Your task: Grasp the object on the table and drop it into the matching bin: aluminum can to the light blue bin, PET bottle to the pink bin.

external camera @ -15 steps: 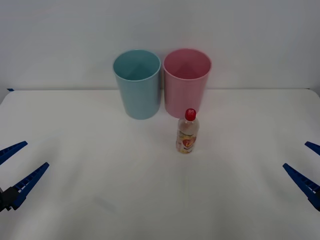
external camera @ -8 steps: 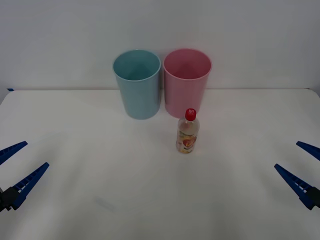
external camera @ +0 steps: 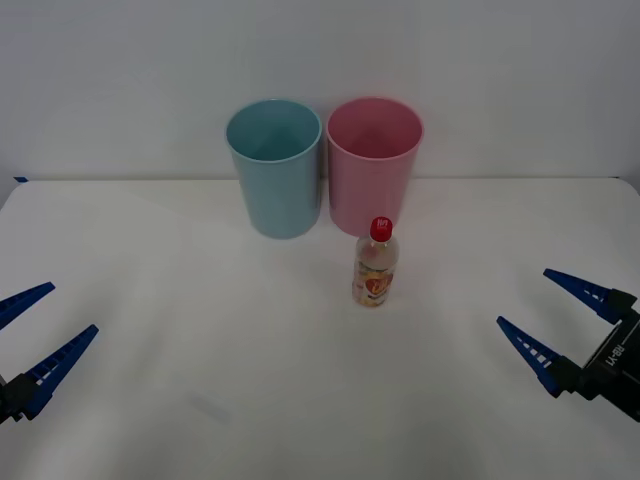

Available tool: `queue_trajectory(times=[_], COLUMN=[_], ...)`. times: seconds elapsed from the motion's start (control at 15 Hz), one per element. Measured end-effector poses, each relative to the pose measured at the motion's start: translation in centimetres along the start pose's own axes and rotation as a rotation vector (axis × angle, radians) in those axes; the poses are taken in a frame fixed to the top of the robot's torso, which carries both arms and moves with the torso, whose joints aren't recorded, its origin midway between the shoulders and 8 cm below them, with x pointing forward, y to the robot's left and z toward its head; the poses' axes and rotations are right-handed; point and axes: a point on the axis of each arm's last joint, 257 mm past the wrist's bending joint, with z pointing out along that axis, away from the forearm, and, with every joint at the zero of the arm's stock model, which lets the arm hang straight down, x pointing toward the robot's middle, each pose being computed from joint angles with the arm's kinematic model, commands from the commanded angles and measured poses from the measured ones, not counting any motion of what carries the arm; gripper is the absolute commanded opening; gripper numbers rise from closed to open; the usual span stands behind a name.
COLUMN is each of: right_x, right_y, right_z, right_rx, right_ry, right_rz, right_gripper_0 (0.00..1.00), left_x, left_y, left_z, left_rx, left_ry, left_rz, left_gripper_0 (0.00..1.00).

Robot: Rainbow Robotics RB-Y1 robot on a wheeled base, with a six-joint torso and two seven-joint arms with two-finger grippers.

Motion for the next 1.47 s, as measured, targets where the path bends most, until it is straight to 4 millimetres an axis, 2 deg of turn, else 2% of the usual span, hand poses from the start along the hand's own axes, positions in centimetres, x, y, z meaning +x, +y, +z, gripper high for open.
queue_trajectory(times=[0.47, 0.8, 1.13, 1.47], right_x=[3.3, 5.0, 6.3, 7.5], right_y=[0.8, 2.3, 3.3, 4.1], right_z=[5.1, 8.9, 11.3, 14.7], right_rx=[-0.034, -0.026, -0.028, -0.045], right_ry=[0.02, 0.05, 0.076, 0.087], right_rz=[0.04, 0.039, 0.027, 0.017], right_gripper_0=[1.0, 1.0, 1.0, 1.0], left_x=[0.0, 0.0, 0.0, 0.0], left_y=[0.0, 0.0, 0.0, 0.0], left_z=[0.0, 0.0, 0.0, 0.0], left_rx=[0.0, 0.0, 0.0, 0.0], left_ry=[0.0, 0.0, 0.0, 0.0], left_rz=[0.0, 0.0, 0.0, 0.0], left_gripper_0=[1.0, 1.0, 1.0, 1.0])
